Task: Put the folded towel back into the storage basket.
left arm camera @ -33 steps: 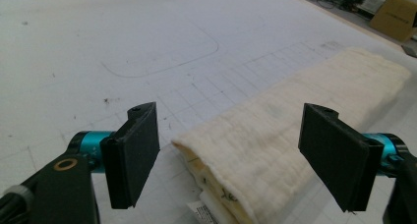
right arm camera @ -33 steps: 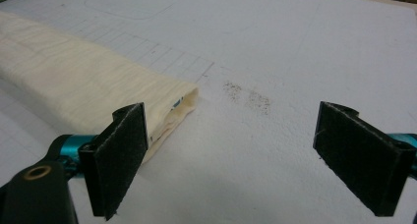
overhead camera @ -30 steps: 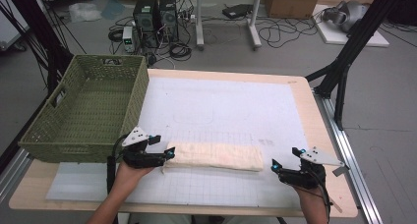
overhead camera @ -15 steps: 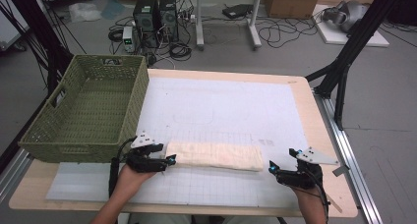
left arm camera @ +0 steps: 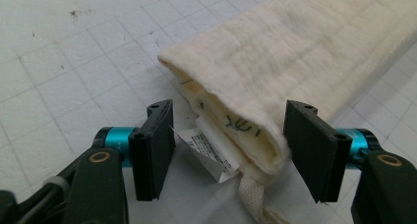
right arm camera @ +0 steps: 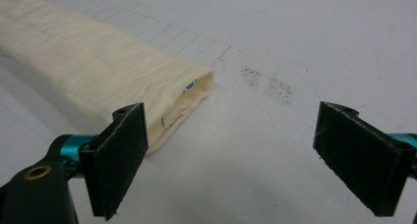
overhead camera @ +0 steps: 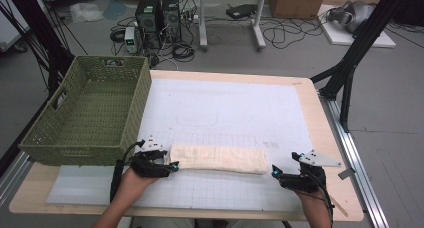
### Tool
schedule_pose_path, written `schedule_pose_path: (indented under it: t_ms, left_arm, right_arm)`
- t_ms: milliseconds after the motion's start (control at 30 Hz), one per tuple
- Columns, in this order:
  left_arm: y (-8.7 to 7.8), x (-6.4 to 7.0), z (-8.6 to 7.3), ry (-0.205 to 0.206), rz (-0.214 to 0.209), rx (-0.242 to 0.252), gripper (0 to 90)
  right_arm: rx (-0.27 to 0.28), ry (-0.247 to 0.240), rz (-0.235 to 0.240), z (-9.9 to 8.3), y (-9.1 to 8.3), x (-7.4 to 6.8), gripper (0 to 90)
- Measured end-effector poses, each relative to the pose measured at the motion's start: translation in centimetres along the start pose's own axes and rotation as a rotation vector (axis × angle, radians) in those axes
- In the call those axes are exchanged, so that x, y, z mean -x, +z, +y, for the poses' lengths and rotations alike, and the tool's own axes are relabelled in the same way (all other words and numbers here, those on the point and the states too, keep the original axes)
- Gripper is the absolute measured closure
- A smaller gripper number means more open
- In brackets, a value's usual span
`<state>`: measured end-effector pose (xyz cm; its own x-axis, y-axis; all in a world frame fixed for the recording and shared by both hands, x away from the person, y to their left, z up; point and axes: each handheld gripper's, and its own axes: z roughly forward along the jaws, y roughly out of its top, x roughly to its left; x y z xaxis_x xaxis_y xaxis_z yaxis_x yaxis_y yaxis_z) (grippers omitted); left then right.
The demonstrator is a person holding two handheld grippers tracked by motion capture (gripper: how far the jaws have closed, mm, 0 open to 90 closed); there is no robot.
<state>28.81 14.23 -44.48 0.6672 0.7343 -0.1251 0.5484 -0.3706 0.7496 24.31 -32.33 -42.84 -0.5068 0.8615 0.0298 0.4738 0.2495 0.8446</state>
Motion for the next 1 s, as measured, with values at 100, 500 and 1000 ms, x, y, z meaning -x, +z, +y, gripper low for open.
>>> schedule_pose_path:
  t_ms: [100, 500, 1000]
  left_arm:
    - [0.1, 0.3, 0.1, 0.008, 0.015, -0.006, 37.0]
    - [0.3, 1.6, 0.3, 0.026, 0.025, -0.016, 48.8]
    - [-0.3, 1.0, 0.4, -0.026, -0.046, 0.08, 80.5]
  right_arm:
    - [-0.001, 0.0, -0.002, 0.0, 0.0, 0.0, 12.6]
    - [-0.001, -0.005, 0.004, 0.1, 0.2, -0.1, 12.5]
    - [-0.02, -0.004, 0.017, 0.3, 0.3, -0.4, 13.7]
